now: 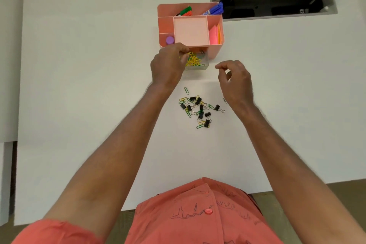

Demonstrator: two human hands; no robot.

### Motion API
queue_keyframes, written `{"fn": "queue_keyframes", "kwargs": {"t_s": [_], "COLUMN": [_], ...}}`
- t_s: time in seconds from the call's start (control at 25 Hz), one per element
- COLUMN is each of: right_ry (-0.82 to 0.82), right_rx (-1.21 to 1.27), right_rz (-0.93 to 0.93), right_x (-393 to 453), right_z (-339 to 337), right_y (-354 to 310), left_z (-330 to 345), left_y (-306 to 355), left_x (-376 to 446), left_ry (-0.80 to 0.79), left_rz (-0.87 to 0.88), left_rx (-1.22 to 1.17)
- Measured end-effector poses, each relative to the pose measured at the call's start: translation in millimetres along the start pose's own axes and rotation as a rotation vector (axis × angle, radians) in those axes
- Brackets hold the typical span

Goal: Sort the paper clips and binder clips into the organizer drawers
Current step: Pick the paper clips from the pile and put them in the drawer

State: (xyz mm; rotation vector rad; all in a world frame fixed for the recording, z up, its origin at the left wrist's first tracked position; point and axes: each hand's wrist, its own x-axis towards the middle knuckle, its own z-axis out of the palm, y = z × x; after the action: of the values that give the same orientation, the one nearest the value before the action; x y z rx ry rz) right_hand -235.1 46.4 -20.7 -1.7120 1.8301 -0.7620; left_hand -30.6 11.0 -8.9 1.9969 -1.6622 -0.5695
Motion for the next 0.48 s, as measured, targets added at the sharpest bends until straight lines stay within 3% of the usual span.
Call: {"fn": "queue_keyframes", "kwargs": {"t_s": [0.24, 0.48], "right_ry": [0.053, -0.134], "right_rx": [0.02, -0.171], "right_rz": [0.273, 0.177], "right_x": [-55, -76], "right_z": [-12, -3], "right_y": [71, 82], "left_z": [7, 35], "left_y": [-5, -45], "left_x": [-40, -138], "left_ry": [0.066, -0.093], "left_rz": [0.092, -0.032], "left_rx": [-0.128, -0.135]}}
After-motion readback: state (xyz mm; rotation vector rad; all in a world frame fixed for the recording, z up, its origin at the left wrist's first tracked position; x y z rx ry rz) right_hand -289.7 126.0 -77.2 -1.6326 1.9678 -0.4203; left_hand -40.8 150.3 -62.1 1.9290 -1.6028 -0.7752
